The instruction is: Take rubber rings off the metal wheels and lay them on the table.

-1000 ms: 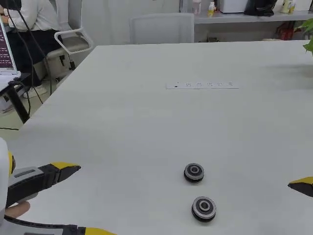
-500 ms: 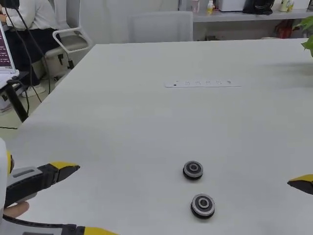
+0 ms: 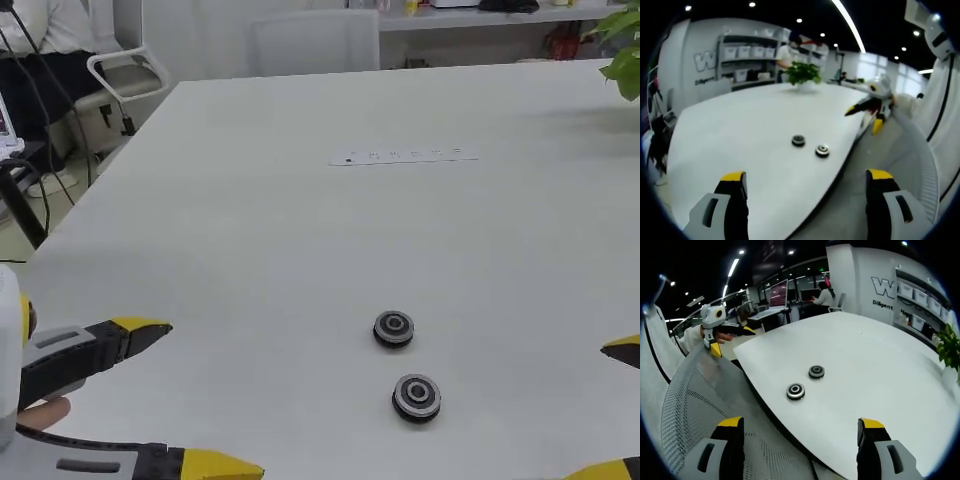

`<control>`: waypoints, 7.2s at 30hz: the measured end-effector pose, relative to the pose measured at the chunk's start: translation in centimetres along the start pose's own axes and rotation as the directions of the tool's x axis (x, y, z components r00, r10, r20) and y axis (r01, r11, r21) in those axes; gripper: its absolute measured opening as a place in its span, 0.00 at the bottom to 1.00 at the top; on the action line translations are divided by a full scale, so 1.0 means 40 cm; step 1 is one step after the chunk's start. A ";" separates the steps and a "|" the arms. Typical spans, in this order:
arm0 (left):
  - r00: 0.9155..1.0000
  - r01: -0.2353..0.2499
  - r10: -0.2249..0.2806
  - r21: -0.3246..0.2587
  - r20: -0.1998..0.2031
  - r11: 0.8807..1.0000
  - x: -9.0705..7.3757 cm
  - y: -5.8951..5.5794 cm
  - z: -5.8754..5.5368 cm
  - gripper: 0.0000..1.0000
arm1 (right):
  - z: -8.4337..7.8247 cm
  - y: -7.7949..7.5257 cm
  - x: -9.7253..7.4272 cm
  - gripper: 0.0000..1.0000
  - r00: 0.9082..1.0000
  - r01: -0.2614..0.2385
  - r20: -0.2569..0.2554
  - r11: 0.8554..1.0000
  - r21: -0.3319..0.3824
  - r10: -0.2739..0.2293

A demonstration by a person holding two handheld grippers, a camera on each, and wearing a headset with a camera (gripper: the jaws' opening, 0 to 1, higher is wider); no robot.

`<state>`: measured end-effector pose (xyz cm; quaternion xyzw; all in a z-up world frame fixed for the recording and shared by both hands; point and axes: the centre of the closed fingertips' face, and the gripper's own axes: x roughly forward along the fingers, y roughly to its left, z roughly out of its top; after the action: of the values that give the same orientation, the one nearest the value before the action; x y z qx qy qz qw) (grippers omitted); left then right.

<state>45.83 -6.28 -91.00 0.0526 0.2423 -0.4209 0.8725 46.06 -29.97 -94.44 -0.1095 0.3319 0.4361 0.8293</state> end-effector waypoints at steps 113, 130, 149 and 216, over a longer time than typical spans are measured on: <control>0.918 0.367 -0.396 0.354 0.012 0.860 0.401 -0.132 0.062 0.27 | 0.079 0.007 0.215 0.38 0.919 -0.368 0.052 0.897 -0.244 0.391; 0.914 0.392 -0.406 0.289 -0.010 0.874 0.453 -0.123 0.002 0.23 | 0.036 -0.002 0.274 0.28 0.914 -0.390 0.041 0.901 -0.190 0.404; 0.914 0.385 -0.405 0.348 -0.015 0.855 0.465 -0.125 -0.036 0.15 | 0.024 0.010 0.296 0.23 0.907 -0.404 0.020 0.881 -0.246 0.422; 0.916 0.364 -0.401 0.395 0.012 0.843 0.456 -0.122 -0.029 0.14 | 0.051 -0.005 0.273 0.00 0.898 -0.439 0.121 0.830 0.346 0.424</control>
<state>51.32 -22.00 -99.99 0.1536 0.1193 -0.6278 0.7537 51.48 -22.04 -99.98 0.1324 0.4065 0.5447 0.7215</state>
